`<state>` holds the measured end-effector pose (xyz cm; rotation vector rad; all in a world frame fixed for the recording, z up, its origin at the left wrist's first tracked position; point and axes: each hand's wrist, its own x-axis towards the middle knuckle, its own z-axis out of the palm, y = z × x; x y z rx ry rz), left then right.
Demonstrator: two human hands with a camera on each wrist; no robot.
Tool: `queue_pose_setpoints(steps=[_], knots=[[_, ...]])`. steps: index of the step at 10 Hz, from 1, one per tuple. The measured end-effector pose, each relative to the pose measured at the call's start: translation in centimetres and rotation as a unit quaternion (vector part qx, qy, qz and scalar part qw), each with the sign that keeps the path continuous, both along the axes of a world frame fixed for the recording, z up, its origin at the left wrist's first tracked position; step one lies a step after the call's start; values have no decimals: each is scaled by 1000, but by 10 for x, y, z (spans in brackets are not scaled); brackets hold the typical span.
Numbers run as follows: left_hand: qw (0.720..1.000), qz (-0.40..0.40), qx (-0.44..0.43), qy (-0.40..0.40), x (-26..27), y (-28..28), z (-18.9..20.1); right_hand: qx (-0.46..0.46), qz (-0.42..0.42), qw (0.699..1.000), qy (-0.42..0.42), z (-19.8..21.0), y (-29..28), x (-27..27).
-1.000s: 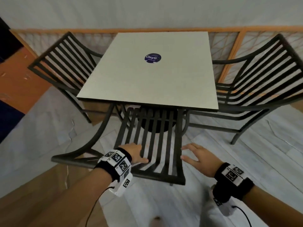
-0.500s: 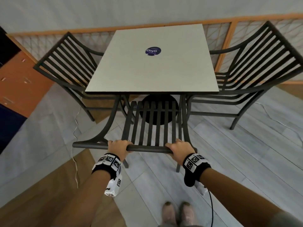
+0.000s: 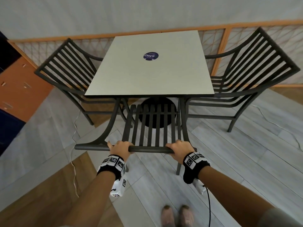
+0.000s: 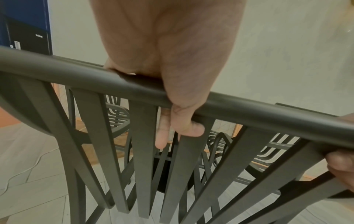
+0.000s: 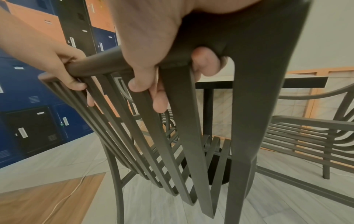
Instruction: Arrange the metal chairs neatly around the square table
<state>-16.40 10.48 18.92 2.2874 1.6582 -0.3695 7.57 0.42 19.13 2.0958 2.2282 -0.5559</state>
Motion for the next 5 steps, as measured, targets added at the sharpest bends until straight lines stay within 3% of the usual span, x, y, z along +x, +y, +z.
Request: queue_pose_setpoints(steps=[2,3,4,5], knots=[[999,-8,5,-34,-3,-9,-3,-13,11,996,82,7,-14,11],[999,-10,-2,-41,-5,-16,-2,-19,-34,990,137,31,-26,28],[999,-6,14,-41,-13,-15,4,49,-72,982,167,76,-34,66],[994,34,60,-82,-23,-23,12,153,-95,960,214,147,-43,107]])
